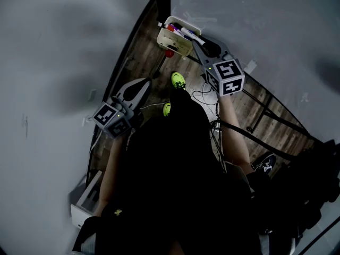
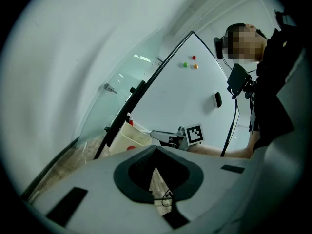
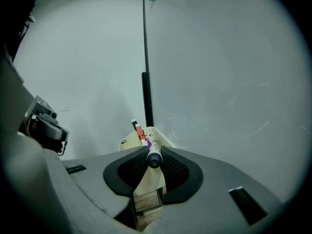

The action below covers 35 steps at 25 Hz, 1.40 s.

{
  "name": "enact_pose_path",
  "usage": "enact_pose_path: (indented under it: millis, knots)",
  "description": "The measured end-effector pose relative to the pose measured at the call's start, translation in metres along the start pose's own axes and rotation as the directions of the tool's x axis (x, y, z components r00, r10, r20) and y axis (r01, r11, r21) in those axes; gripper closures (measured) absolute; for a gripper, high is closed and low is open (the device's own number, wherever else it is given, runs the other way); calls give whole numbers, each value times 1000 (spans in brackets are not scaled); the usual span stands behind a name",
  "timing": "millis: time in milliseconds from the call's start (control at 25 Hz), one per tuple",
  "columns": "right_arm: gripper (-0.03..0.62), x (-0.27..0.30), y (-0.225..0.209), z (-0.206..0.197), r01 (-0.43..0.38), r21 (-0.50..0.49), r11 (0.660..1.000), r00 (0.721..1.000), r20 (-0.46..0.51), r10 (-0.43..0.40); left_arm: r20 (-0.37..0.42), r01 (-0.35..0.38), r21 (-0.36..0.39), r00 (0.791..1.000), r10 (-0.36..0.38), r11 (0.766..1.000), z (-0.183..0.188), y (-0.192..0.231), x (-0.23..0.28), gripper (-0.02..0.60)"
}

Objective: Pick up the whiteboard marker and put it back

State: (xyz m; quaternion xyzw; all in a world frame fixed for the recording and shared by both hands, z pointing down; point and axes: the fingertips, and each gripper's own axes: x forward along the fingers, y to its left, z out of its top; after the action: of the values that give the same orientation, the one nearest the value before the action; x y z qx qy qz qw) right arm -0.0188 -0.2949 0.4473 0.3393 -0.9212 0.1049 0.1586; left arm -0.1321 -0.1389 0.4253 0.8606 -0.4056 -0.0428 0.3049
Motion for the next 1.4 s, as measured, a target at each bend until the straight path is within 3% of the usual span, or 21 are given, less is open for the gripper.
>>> enact_pose_path:
  millis: [320, 1400]
  knots:
    - [523, 0, 0, 5, 6, -9, 1000, 1000, 11, -6, -25, 9, 38, 1000, -8, 999, -7, -1, 0, 568]
    - [525, -41, 18, 50, 27, -47, 999, 993, 118, -22, 14, 55, 87, 998, -56, 995, -11, -12, -1, 568]
